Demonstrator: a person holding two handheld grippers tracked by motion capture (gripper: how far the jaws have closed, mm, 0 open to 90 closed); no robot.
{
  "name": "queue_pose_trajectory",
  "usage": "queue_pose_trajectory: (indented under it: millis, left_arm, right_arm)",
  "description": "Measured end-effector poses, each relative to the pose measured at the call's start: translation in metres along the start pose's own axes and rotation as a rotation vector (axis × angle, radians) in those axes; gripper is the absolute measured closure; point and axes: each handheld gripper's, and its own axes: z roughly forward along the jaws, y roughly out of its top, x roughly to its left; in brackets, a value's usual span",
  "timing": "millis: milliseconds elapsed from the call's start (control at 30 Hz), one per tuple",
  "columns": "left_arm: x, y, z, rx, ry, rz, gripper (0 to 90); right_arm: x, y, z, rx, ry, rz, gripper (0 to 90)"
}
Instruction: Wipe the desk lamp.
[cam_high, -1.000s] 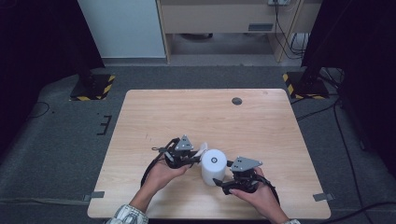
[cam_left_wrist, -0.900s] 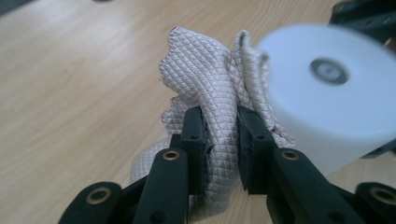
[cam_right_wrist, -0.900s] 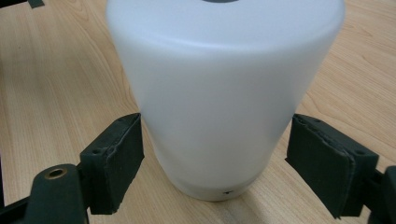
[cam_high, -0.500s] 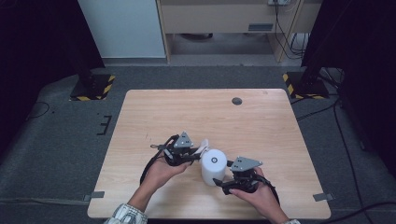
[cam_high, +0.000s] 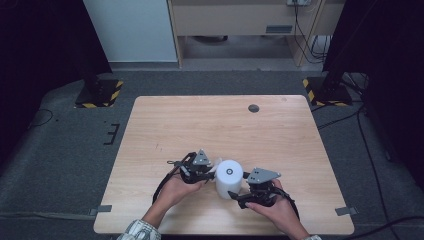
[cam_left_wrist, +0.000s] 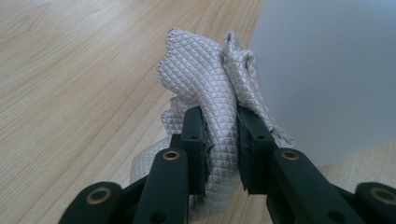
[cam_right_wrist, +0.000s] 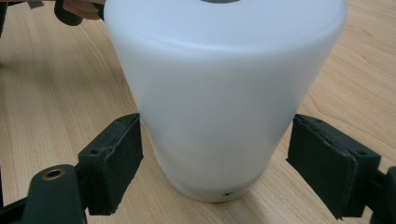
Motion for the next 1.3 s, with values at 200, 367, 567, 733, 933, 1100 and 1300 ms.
queue_pose_trajectory:
  millis: [200,367,567,733,933,1100,1300]
  left_arm:
    - [0.002,0.012,-0.019,-0.066,-0.005,-0.01,74.4]
    - [0.0,0.027,-0.039,-0.118,0.004,0.007,74.4]
    - [0.001,0.035,-0.043,-0.129,0.005,0.016,74.4]
    - [0.002,0.033,-0.033,-0.106,0.008,0.013,74.4]
    - [0.002,0.027,-0.015,-0.065,0.005,0.005,74.4]
    - [0.002,0.021,-0.001,-0.03,0.011,0.011,74.5]
    - [0.001,0.012,0.011,0.007,0.012,0.009,74.4]
  right_arm:
    - [0.0,0.0,0.0,-0.002,-0.002,-0.001,18.4]
    - [0.0,0.0,-0.001,-0.006,-0.003,0.0,18.5]
    - [-0.001,0.0,-0.001,-0.008,-0.005,0.001,18.5]
    - [-0.001,0.0,-0.001,-0.008,-0.007,0.001,18.7]
    - [-0.001,0.0,-0.001,-0.006,-0.007,0.002,17.5]
    - [-0.001,0.0,-0.001,-0.004,-0.009,0.004,16.6]
    - [-0.001,0.0,-0.001,-0.003,-0.008,0.003,16.6]
